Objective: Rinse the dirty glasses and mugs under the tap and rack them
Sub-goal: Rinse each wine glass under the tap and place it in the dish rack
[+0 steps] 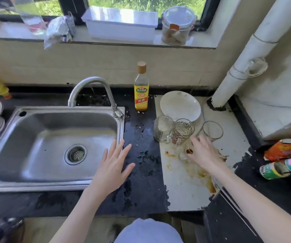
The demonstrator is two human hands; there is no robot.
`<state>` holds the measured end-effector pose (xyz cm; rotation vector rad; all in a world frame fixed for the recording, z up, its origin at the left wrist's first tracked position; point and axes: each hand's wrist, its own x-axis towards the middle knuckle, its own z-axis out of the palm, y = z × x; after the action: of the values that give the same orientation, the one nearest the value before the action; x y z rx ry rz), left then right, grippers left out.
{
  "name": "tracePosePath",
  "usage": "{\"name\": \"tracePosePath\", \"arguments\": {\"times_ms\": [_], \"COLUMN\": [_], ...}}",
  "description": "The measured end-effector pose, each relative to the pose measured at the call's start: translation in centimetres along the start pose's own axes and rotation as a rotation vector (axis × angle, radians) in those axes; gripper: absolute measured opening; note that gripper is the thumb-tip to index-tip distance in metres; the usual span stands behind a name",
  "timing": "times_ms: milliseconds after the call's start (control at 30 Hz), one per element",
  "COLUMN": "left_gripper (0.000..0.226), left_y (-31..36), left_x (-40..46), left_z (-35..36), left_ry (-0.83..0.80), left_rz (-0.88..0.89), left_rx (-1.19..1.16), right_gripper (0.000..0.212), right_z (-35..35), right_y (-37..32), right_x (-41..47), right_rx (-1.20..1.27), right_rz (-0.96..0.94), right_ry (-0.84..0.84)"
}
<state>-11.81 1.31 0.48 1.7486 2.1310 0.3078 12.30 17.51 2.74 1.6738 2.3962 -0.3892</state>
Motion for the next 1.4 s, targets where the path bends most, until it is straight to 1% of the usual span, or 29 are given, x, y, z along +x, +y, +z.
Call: {"name": "tracePosePath", "arguments": {"times_ms": [133, 267, 400, 533, 600, 633, 767, 800, 867, 900, 933, 967, 1000, 1067, 1100, 1133, 1167, 1233, 1267, 1333, 1400], "left_gripper": [0.072, 0.063, 0.070, 0.089, 0.095, 0.094, 0.068, 0.064, 0.061, 0.061, 0.061, 0.062, 0.063, 0.064, 0.064, 0.063, 0.062, 0.062, 0.062, 0.061, 0.060], "left_y": [-0.9, -3.3, -6.3, -10.9, -13.3, -14.4, -18.8, -19.9, -22.1, -23.0, -23.8, -24.5, -25.0, -25.7, -26.0, -26.1, -26.2, -26.2, -26.1, -25.9, -25.7], "left_x": [-0.9, -1.7, -1.9, -1.0, -0.4, 0.0, 1.4, 1.7, 2.4, 2.8, 3.3, 3.7, 4.0, 4.7, 4.9, 5.2, 5.4, 6.0, 6.3, 6.8, 7.0], "left_z": [-0.1, -0.7, -2.3, -4.2, -4.8, -4.9, -4.8, -4.6, -4.2, -4.0, -3.7, -3.3, -2.8, -1.7, -1.2, -0.7, -0.2, 0.3, 0.4, 0.4, 0.4], "left_ry": [-0.019, -0.056, -0.035, -0.001, 0.014, 0.022, 0.120, 0.135, 0.127, 0.119, 0.111, 0.106, 0.105, 0.098, 0.094, 0.091, 0.092, 0.091, 0.084, 0.075, 0.080], "left_rz": [-0.021, -0.037, -0.030, -0.009, 0.018, 0.031, 0.010, 0.012, 0.006, -0.009, -0.023, -0.032, -0.040, -0.067, -0.088, -0.103, -0.112, -0.115, -0.119, -0.141, -0.163], "left_rx": [-0.012, -0.031, -0.140, -0.318, -0.415, -0.458, -0.650, -0.668, -0.668, -0.673, -0.678, -0.679, -0.669, -0.665, -0.684, -0.703, -0.711, -0.695, -0.695, -0.722, -0.759], "right_gripper": [0.060, 0.058, 0.058, 0.061, 0.065, 0.067, 0.075, 0.079, 0.088, 0.089, 0.087, 0.081, 0.072, 0.059, 0.057, 0.058, 0.059, 0.058, 0.054, 0.041, 0.035], "right_z": [-0.8, -1.8, -2.3, -0.9, 0.1, 0.6, 2.7, 3.2, 4.4, 5.1, 5.7, 6.2, 6.8, 7.5, 7.7, 7.6, 7.8, 8.3, 8.6, 9.2, 9.6], "right_y": [-2.4, -7.8, -15.1, -23.0, -26.5, -28.0, -32.8, -33.5, -34.1, -34.0, -33.7, -33.1, -32.4, -30.8, -30.2, -29.8, -29.5, -29.2, -29.1, -29.1, -29.0], "right_x": [-1.4, -1.9, -1.6, -0.6, -0.1, 0.2, 1.7, 2.0, 2.8, 3.3, 3.9, 4.7, 5.6, 8.2, 9.7, 11.2, 12.7, 15.1, 15.8, 16.4, 16.1], "right_rx": [0.005, 0.082, 0.167, 0.291, 0.381, 0.435, 0.624, 0.675, 0.835, 0.909, 0.946, 0.947, 0.922, 0.843, 0.807, 0.773, 0.741, 0.692, 0.690, 0.702, 0.722], "right_rz": [-0.068, -0.169, -0.310, -0.390, -0.389, -0.374, -0.316, -0.304, -0.273, -0.249, -0.223, -0.188, -0.143, -0.021, 0.034, 0.070, 0.090, 0.100, 0.112, 0.133, 0.129], "right_ry": [-0.016, -0.007, 0.019, -0.027, -0.062, -0.070, -0.088, -0.118, -0.256, -0.329, -0.362, -0.339, -0.241, 0.065, 0.183, 0.252, 0.267, 0.239, 0.247, 0.320, 0.362]}}
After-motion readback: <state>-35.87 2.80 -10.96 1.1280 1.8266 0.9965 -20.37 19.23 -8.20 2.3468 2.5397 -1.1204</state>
